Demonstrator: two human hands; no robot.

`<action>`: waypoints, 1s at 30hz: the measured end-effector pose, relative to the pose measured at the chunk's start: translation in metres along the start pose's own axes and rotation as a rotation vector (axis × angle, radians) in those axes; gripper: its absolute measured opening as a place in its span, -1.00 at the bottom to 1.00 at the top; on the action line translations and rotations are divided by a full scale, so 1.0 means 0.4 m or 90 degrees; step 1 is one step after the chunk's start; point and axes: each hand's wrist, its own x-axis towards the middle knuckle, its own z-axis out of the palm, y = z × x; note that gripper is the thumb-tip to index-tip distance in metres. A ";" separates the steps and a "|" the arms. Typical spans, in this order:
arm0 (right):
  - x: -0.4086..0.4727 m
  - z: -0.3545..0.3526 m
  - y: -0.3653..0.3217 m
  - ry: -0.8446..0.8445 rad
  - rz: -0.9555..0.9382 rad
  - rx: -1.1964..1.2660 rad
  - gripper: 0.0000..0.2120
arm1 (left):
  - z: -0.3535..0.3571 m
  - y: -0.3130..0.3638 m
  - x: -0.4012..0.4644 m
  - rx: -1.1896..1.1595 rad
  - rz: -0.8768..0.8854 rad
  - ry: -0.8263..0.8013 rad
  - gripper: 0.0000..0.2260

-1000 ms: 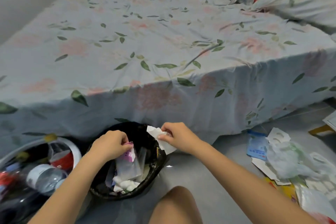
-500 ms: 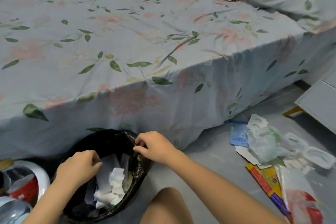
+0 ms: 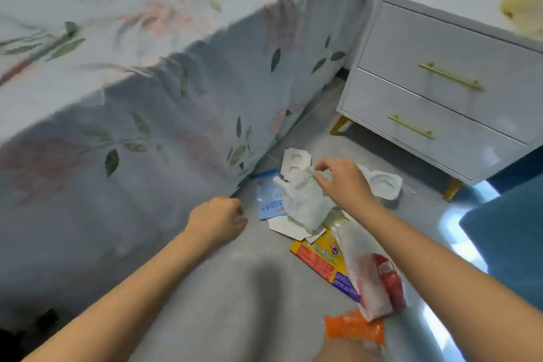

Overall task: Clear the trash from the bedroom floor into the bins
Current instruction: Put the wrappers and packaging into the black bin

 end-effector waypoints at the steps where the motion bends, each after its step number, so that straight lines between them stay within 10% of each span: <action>1: 0.020 -0.015 0.064 -0.003 0.027 -0.017 -0.84 | 0.020 0.051 0.064 -0.003 0.020 -0.018 -0.70; 5: 0.073 -0.029 0.268 -0.049 0.109 -0.080 -0.81 | 0.111 0.201 0.273 -0.030 0.061 -0.040 -0.52; 12: 0.137 0.039 0.516 -0.018 0.237 -0.095 -0.65 | 0.242 0.249 0.494 -0.277 -0.229 -0.015 0.06; 21: 0.318 0.122 0.676 -0.194 0.266 -0.191 -0.47 | 0.316 0.324 0.618 0.045 -0.055 -0.075 -0.20; 30: 0.369 0.211 0.748 -0.286 0.258 -0.226 -0.52 | 0.413 0.312 0.654 0.057 -0.065 -0.199 -0.42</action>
